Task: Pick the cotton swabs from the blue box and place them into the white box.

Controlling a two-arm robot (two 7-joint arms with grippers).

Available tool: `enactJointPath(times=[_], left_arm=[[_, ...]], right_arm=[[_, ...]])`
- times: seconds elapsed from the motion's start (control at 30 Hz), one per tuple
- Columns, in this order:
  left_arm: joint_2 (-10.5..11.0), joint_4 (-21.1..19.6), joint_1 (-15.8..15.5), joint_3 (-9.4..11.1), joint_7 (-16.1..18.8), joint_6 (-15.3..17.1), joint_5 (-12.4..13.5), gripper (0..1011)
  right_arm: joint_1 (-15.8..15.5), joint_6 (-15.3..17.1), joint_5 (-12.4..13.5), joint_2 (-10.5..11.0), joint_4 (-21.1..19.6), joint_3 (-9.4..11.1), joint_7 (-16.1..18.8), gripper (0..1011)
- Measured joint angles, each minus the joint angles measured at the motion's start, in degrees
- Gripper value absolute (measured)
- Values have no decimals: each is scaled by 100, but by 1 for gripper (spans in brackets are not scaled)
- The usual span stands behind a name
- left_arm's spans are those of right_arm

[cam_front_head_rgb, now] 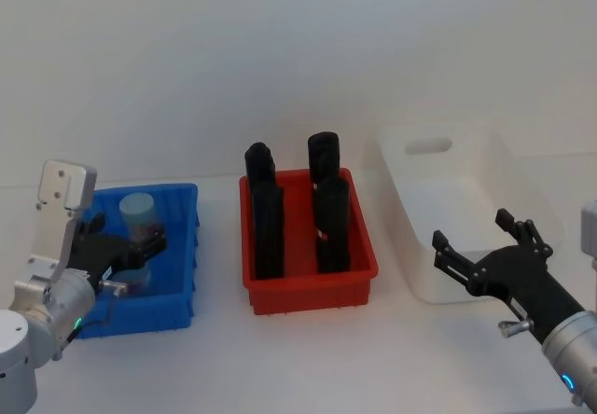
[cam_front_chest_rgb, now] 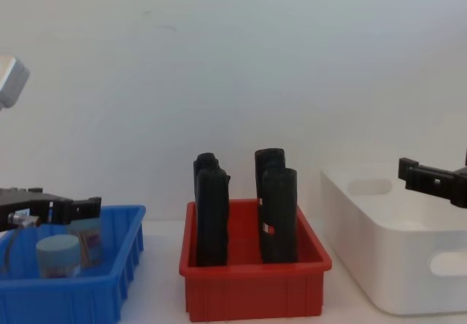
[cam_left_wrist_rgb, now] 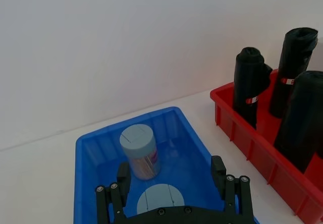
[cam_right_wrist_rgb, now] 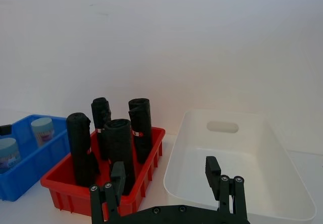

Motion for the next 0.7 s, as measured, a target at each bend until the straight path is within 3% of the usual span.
enactJointPath(times=[0.7], left_arm=[[-62,590,-201,-77,-206,302,-50,1004]], right_arm=[[0,0,0,0,0,0,0,1001]])
